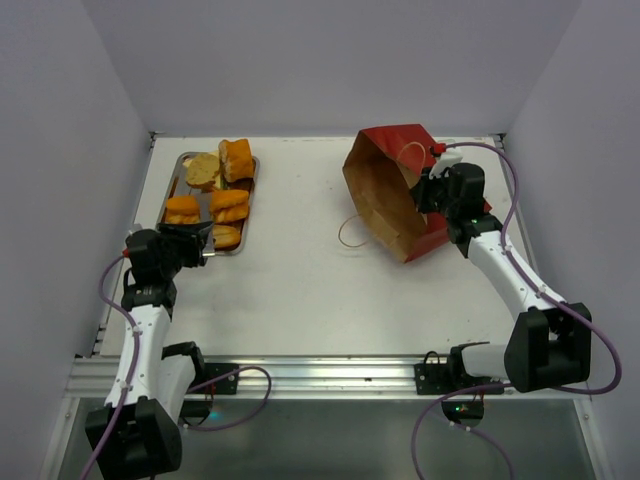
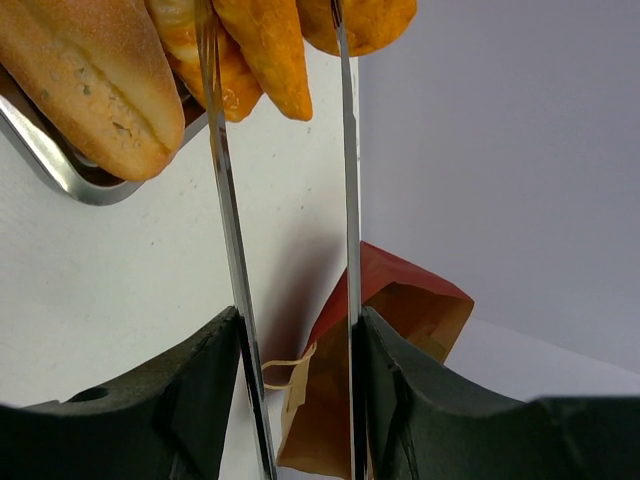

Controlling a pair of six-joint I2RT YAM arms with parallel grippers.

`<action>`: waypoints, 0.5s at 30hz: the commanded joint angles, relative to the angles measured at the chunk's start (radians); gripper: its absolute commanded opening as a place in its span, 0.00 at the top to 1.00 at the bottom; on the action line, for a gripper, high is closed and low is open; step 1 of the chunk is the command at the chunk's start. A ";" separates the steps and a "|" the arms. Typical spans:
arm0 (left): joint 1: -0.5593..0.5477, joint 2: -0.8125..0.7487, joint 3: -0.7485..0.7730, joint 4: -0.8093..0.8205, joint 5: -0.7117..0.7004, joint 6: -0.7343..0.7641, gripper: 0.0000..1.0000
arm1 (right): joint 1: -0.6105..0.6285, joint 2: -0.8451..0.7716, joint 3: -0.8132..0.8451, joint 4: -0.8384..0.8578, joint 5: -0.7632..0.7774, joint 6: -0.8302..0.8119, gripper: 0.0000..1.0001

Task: Take the fake bread out of the paper bag

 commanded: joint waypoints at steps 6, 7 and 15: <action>-0.029 -0.014 0.072 -0.026 0.054 0.031 0.49 | -0.009 -0.032 -0.002 0.054 -0.013 0.020 1.00; -0.032 -0.014 0.072 -0.024 0.056 0.029 0.50 | -0.009 -0.032 -0.002 0.054 -0.013 0.020 1.00; -0.066 -0.005 0.081 -0.004 0.095 0.021 0.57 | -0.010 -0.031 0.000 0.054 -0.011 0.018 1.00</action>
